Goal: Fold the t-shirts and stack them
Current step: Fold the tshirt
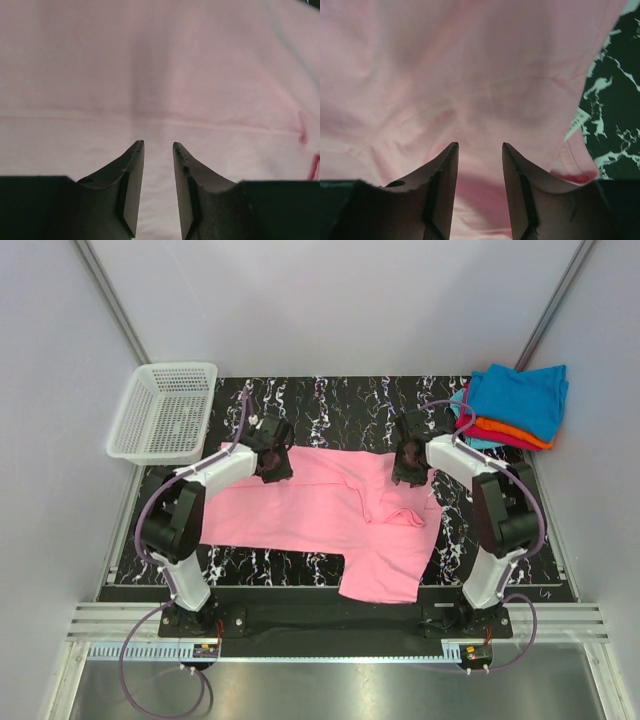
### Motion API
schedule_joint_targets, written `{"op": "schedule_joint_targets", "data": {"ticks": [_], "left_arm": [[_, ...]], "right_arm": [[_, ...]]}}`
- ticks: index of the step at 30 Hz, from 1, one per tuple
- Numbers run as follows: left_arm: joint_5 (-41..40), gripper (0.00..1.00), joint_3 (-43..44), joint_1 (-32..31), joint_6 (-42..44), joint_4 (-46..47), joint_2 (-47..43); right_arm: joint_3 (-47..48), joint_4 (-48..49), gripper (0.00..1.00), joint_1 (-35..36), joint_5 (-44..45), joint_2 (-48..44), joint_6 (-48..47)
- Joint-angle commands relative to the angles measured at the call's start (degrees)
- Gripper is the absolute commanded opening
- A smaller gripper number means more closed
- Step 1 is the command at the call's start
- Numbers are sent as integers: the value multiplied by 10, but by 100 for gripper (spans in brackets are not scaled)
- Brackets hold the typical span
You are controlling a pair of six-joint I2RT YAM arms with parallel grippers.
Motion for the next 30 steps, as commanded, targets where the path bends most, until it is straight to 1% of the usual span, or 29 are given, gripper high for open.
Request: {"op": "schedule_joint_targets", "data": {"ticks": [1,6,10,13,17,20,25,30], "left_arm": [[-33,34,47,41,-13,-11,39],[-59,34,76,84,-14,-62,76],[-89,34,72,93,-17,-86,72],[-107,34,55,96,-25,-92,53],[-157,34,13,105,-46,-99,26],[-178,36,-12,135,-56,-95,6],[-151,38,-52,182,-60,-53,-21],[-102,40,-51,208,-59,-40,-20]], "right_arm": [[55,18,47,-4,-28,39,-31],[65,22,47,-20,-28,67,-33],[55,24,47,-27,-27,66,-34],[48,26,47,-28,-27,62,-33],[41,27,47,-28,-32,60,-33],[32,30,47,-28,-41,59,-35],[25,32,47,-30,-49,67,-41],[28,31,47,-54,-73,92,-45]]}}
